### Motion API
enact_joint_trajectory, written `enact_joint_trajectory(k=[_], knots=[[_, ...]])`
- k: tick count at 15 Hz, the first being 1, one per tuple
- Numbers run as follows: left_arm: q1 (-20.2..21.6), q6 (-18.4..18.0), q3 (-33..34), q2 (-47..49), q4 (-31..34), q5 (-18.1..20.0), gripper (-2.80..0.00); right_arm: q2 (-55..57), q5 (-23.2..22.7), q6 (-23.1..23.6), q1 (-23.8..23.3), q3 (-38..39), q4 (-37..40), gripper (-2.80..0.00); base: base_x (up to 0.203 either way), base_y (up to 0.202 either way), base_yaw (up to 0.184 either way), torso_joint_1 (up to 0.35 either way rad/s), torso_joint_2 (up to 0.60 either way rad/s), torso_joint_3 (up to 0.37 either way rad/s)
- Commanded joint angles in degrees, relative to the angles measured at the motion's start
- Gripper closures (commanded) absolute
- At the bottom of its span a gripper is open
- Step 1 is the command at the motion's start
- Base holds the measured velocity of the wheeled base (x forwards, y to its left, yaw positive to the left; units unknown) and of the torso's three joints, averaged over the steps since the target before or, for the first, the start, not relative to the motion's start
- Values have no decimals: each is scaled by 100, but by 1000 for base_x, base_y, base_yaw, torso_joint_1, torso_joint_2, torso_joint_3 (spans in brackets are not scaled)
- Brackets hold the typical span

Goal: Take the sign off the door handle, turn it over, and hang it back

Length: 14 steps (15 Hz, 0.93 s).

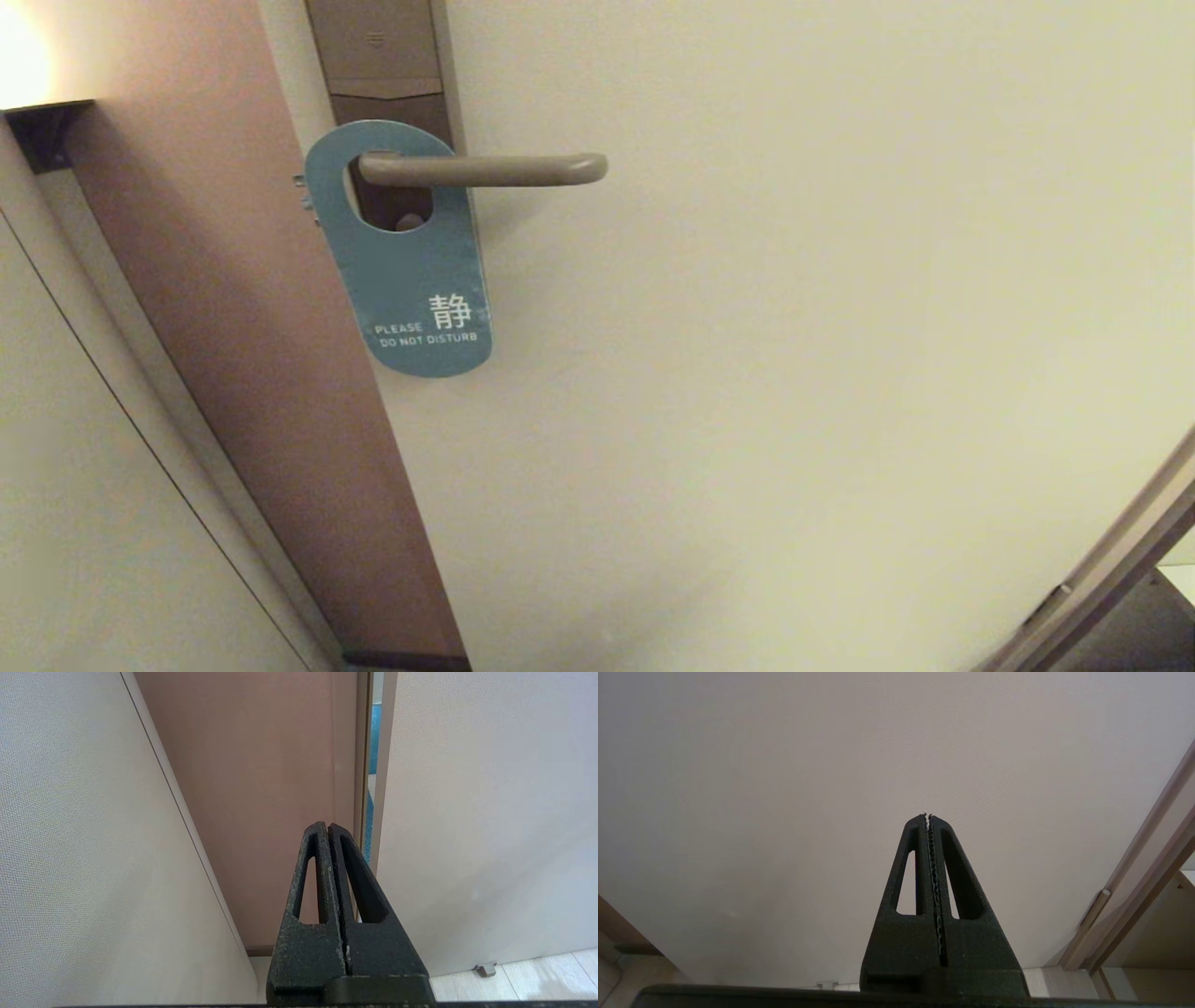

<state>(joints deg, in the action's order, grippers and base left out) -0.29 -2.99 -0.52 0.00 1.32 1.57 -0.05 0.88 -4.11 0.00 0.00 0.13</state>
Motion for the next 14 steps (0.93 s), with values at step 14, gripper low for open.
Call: enact_joint_trajectory(k=[14], knots=[[3, 1, 0, 0, 0, 1, 0, 5, -17, 33, 0, 0, -5, 0, 0, 0, 0, 0, 0, 0]])
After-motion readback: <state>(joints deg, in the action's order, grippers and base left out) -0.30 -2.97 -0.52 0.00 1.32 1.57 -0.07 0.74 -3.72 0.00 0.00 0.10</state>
